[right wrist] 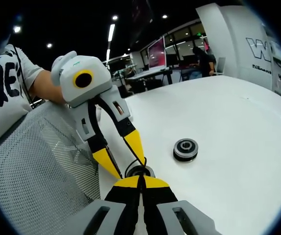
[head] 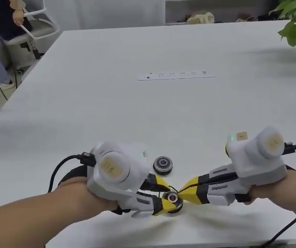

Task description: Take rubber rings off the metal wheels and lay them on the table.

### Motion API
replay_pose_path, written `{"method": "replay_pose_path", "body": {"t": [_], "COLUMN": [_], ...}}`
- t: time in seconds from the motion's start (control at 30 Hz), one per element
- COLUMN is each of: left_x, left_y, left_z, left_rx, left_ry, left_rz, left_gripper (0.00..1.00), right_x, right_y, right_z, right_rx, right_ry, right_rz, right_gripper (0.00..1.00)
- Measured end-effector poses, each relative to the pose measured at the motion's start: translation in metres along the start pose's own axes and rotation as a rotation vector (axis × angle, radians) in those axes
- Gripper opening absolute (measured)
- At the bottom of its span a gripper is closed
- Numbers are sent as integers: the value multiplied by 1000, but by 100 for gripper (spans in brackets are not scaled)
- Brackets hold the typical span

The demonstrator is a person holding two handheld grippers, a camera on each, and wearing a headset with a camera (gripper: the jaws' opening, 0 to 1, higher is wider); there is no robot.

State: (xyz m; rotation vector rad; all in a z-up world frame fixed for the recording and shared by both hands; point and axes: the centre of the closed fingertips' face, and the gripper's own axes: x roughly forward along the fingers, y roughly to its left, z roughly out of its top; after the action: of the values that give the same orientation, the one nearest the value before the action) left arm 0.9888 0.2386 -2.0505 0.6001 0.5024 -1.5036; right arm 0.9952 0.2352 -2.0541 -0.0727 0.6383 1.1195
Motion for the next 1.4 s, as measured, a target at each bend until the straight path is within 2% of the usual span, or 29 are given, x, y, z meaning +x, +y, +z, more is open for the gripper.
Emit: {"method": "replay_pose_path", "body": {"t": [0.43, 0.67, 0.97, 1.1, 1.3, 1.4], "left_x": [-21, -33, -52, -60, -73, -79], "left_y": [-7, -5, -3, -1, 3, 8], "left_z": [16, 21, 29, 30, 30, 27], "left_rx": [6, -9, -43, -55, -71, -82], "left_ry": [-51, -76, -126, -140, -164, -168], "left_rz": [-2, 14, 51, 73, 103, 127], "left_gripper": [29, 35, 44, 50, 53, 56], "right_x": [-1, -3, -4, -3, -2, -1], "right_y": [0, 1, 2, 3, 5, 5], "right_z": [5, 10, 15, 20, 29, 35], "right_rx": [-8, -15, -44, -48, -59, -63], "right_ry": [-7, -13, -7, -12, -21, -31], "right_rz": [1, -1, 3, 5, 11, 13], "right_gripper": [0, 0, 0, 0, 0, 0]}}
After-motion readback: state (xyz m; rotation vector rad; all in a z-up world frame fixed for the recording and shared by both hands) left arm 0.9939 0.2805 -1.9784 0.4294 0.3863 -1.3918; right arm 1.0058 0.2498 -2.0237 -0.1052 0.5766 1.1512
